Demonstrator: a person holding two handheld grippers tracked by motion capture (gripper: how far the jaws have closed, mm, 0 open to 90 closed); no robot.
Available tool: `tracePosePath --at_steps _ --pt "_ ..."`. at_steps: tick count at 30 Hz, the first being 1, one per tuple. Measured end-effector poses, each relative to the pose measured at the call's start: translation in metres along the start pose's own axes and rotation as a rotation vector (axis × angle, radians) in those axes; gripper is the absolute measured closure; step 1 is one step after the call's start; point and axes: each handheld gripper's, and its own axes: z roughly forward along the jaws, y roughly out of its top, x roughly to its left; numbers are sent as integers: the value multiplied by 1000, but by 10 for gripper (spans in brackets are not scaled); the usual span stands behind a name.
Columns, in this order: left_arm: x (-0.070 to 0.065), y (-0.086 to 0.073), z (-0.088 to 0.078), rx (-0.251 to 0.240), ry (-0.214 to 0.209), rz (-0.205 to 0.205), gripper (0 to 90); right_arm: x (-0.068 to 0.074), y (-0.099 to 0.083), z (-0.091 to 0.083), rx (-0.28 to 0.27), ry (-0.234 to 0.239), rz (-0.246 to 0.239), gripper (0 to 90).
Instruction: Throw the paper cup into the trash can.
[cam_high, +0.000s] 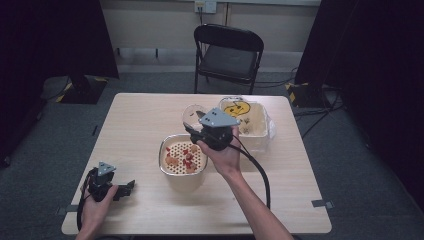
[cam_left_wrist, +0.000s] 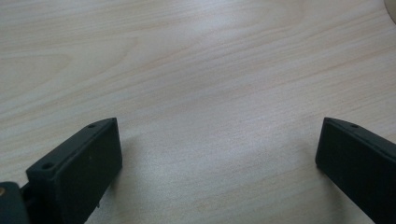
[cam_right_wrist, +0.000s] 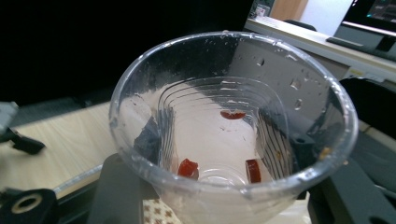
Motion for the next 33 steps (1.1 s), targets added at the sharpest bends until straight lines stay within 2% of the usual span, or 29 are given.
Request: tracePosePath --at_steps 6,10,11,13,15,18,19,22,24,33 --pt "0 0 0 0 0 2 0 -17 9 -3 -52 27 102 476" --pt "0 0 0 1 0 2 0 -29 14 -8 -73 13 130 476" --pt "0 0 0 0 0 0 0 -32 16 -9 -75 4 125 476" --pt "0 0 0 0 0 2 0 -41 18 -12 -97 -3 157 476" --pt "0 0 0 0 0 2 0 -49 20 -13 -94 -26 150 476" --pt "0 0 0 0 0 0 0 -60 24 -16 -95 -50 164 476" --pt "0 0 0 0 0 2 0 -64 25 -17 -106 -51 182 476" --pt "0 0 0 0 0 0 0 -75 26 -20 -109 -98 194 477" --pt "0 0 0 0 0 0 0 -83 26 -22 -100 -133 200 477" --pt "0 0 0 0 0 2 0 -116 17 -28 -42 -200 231 475"
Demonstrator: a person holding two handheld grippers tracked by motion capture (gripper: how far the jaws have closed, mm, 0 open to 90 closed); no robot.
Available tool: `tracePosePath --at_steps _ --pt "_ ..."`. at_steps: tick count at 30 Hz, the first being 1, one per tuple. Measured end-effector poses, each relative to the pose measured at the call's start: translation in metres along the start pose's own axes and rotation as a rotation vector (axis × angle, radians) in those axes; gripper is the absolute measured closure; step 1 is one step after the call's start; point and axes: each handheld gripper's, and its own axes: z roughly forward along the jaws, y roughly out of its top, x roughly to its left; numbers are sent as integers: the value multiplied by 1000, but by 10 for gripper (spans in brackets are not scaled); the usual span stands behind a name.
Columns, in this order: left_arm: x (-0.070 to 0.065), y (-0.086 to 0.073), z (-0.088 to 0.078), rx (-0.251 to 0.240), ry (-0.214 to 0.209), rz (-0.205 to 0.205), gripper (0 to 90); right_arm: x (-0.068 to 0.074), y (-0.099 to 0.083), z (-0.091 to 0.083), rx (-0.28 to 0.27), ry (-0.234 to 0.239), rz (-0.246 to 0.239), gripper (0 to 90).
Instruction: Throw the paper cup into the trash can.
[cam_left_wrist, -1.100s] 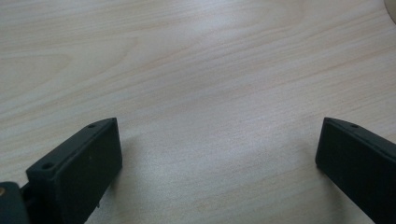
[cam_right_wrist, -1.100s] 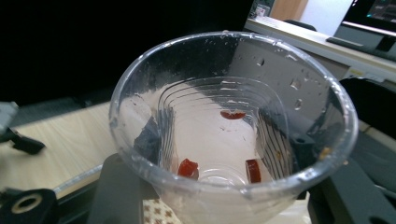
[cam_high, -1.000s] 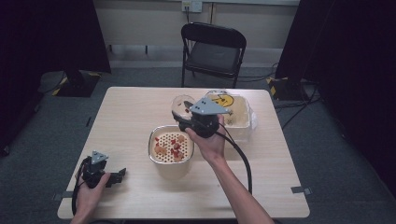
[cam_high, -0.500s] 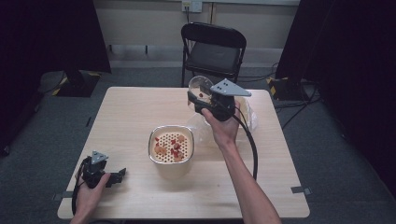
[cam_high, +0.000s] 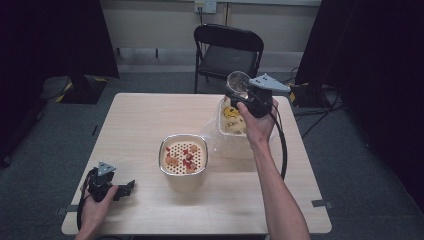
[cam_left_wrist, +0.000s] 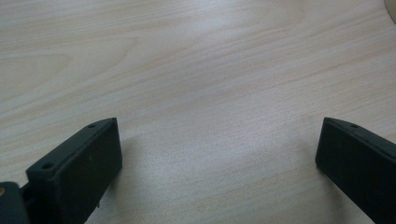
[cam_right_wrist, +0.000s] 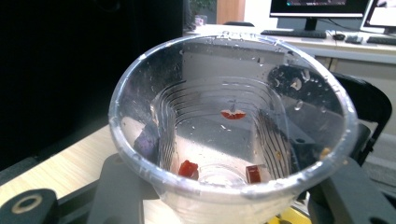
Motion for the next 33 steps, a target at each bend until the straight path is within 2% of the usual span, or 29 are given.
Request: tracePosePath --at_steps 9,15,16,19,21,23,33 --pt "0 0 0 0 0 -1 0 -25 -14 10 73 -38 25 465" --pt "0 0 0 0 0 -1 0 -30 -19 12 98 -18 39 440" --pt "0 0 0 0 1 -1 0 -30 -20 12 104 -18 40 428" --pt "0 0 0 0 0 -1 0 -32 -20 14 120 -7 55 300" --pt "0 0 0 0 0 -1 0 -32 -21 15 125 -15 51 287" --pt "0 0 0 0 0 -2 0 -33 -21 15 127 -12 51 226" --pt "0 0 0 0 0 0 0 -37 -21 17 157 -12 65 146"
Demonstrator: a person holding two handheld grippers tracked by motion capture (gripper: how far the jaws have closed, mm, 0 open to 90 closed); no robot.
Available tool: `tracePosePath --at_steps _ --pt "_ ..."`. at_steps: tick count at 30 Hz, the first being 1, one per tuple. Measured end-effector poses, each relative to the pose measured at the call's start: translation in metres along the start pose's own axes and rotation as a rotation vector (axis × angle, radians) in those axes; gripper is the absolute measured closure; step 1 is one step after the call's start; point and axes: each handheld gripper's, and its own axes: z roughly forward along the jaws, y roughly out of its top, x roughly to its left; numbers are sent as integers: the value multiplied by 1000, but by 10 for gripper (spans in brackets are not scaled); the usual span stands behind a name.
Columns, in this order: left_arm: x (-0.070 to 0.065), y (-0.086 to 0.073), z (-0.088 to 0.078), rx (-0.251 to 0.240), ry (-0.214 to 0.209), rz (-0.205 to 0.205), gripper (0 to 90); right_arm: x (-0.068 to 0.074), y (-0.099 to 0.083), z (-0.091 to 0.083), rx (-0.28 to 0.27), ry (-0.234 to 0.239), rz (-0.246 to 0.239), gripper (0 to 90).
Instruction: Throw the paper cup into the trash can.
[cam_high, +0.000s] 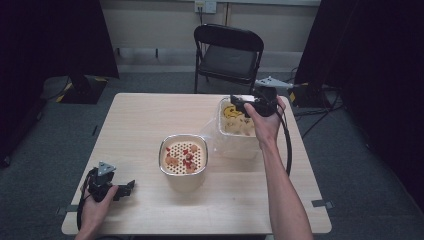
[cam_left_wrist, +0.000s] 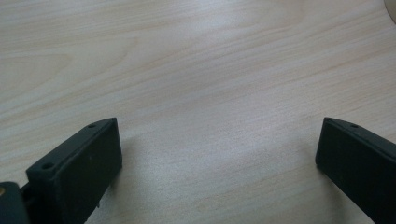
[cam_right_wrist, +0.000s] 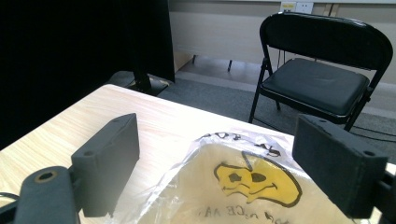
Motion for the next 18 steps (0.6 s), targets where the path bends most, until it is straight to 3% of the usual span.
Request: tracePosePath --at_steps 8,18 --pt "0 0 0 0 -2 -1 0 2 -10 -9 1 3 -6 152" --pt "0 0 0 0 0 0 0 7 -37 -46 34 -15 -25 146"
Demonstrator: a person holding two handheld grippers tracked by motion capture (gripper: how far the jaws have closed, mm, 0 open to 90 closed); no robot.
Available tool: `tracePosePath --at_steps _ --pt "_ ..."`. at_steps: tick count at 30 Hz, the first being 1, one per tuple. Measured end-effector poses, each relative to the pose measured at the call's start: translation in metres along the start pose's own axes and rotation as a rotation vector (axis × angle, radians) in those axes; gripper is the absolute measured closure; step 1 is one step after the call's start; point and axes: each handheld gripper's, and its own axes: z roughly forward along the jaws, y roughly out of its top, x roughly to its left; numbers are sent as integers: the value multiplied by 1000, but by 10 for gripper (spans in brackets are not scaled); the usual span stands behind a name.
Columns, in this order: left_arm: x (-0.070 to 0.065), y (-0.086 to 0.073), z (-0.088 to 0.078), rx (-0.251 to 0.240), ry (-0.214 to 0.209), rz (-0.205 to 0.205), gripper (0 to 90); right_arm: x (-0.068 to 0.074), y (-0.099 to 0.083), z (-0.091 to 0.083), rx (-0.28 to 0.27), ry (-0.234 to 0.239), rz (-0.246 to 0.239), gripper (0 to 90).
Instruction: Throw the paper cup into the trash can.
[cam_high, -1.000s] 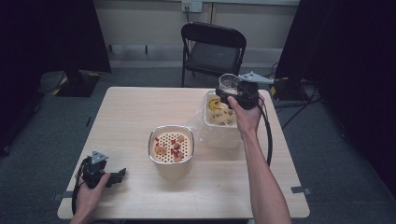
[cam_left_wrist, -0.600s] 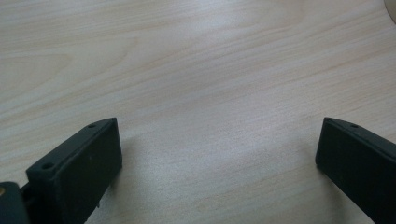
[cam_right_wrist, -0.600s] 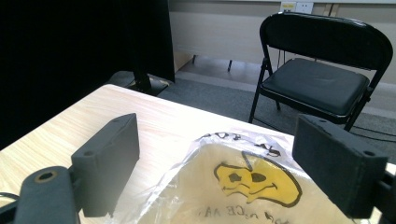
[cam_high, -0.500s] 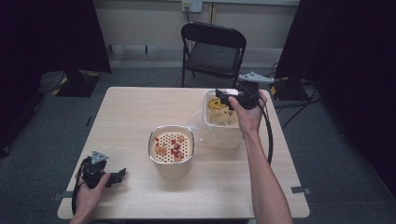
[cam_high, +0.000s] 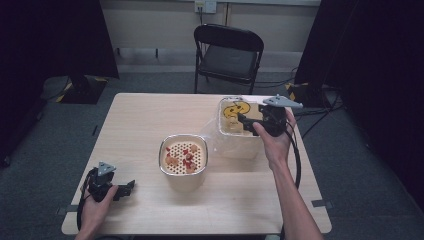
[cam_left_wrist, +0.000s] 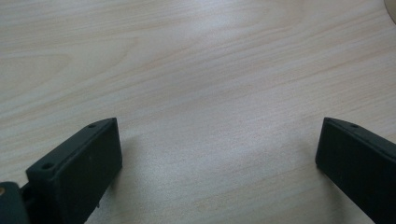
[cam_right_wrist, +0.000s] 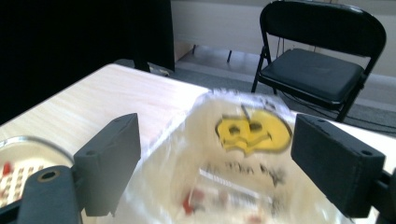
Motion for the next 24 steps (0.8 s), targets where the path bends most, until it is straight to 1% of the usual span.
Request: tracePosePath --at_steps 3,5,7,8,10,12,13,14,17,19,20,21,23,24 --pt "0 0 0 0 0 0 0 3 -13 -15 11 0 -3 149" --pt "0 0 0 -1 1 -2 0 5 -22 -25 13 -14 -11 149" --pt "0 0 0 0 0 0 0 7 -31 -34 18 -13 -8 158" --pt "0 0 0 0 0 0 0 8 -35 -38 21 -16 -14 163" --pt "0 0 0 -1 1 -2 0 10 -46 -46 27 -4 -5 151" --pt "0 0 0 0 0 -2 0 13 -56 -53 30 -15 -14 151" --pt "0 0 0 -1 1 -2 0 15 -61 -56 28 -9 -9 149" --pt "0 0 0 -1 1 -2 0 16 -67 -59 39 -1 -8 143" --pt "0 0 0 0 0 0 0 21 -87 -63 75 5 -22 144" --pt "0 0 0 -1 0 -2 0 22 -101 -63 90 9 -5 143" --pt "0 0 0 -1 0 -2 0 21 -109 -62 105 10 -6 143" --pt "0 0 0 0 0 0 0 22 -117 -60 127 1 -10 144" --pt "0 0 0 -1 0 -2 0 22 -133 -54 169 8 -8 143" --pt "0 0 0 0 -2 -1 0 23 -142 -51 199 3 -15 144"
